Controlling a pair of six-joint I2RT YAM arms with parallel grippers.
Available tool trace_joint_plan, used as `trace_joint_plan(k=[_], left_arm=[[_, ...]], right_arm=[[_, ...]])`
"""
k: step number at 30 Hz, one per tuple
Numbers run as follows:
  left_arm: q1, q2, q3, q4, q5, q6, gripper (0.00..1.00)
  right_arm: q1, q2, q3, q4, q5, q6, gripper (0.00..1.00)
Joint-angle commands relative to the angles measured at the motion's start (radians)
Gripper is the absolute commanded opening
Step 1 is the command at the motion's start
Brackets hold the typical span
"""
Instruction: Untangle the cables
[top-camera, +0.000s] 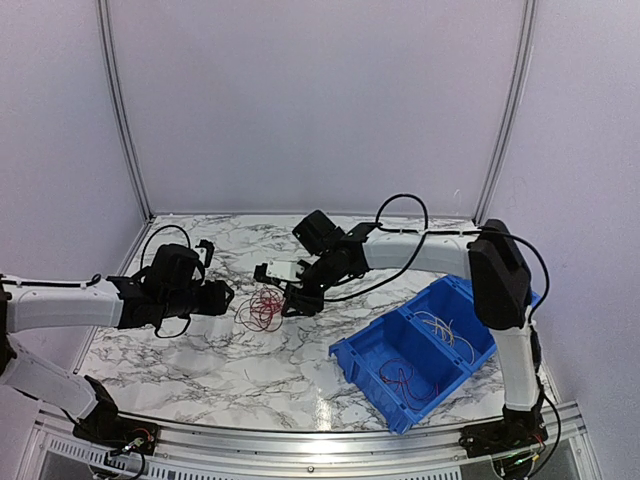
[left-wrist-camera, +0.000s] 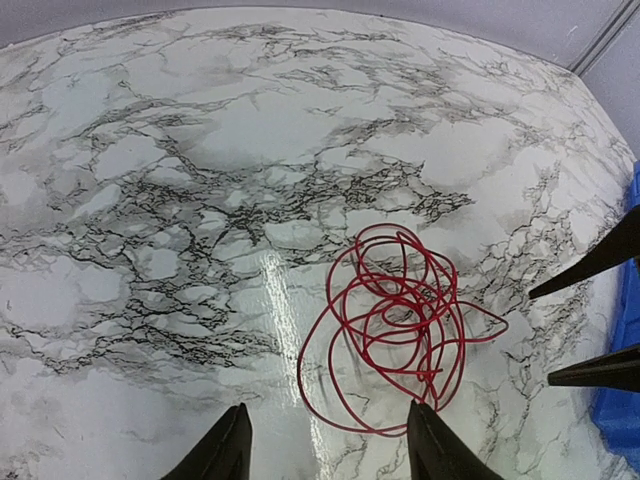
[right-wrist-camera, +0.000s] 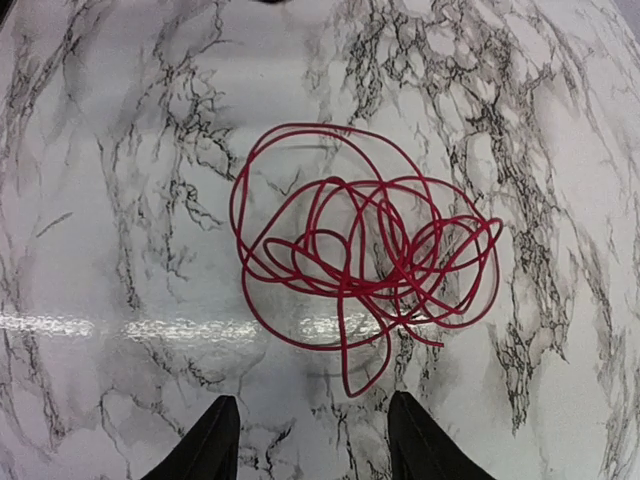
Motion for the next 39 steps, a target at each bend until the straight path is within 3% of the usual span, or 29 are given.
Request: trace_joint_plan(k=[1,3,7,12,16,28,39], left_arm=[[0.004,-0.06,-0.027,-0.038,-0.047,0.038,0.56],[0.004,-0.074,-0.038,-0.032,-0.056,0.045,0.56],[0.004,-0.08,-0.051,-0.022,-0.058,0.056,0.56],[0.004,-0.069,-0.078,0.03,-0.044,0.064,0.57],[0.004,-0.055,-0.082,0.06,-0.017,0.069,0.57],[-0.001,0.027,-0.089,0.397,0.262,0.07,0.59],[-0.001,0.413,0.113,0.623,0.188,-0.104,0.54]], right_arm=[[-0.001,0.076,0.071,0.05,0.09,0.023,0.51],[0.003,0.114,0.096,0.046,0.091,0.024,0.48],[0.003,0.141,0.127,0.056,0.094,0.048,0.27],[0.003,0.135,0.129,0.093,0.075,0.056,0.23],[0.003,0.135,0.145,0.084,0.067,0.059,0.0],[0.002,-0.056,0.208,0.043,-0.098,0.158,0.0],[0.002,-0.141,0.332,-0.029,-0.351,0.165,0.0]])
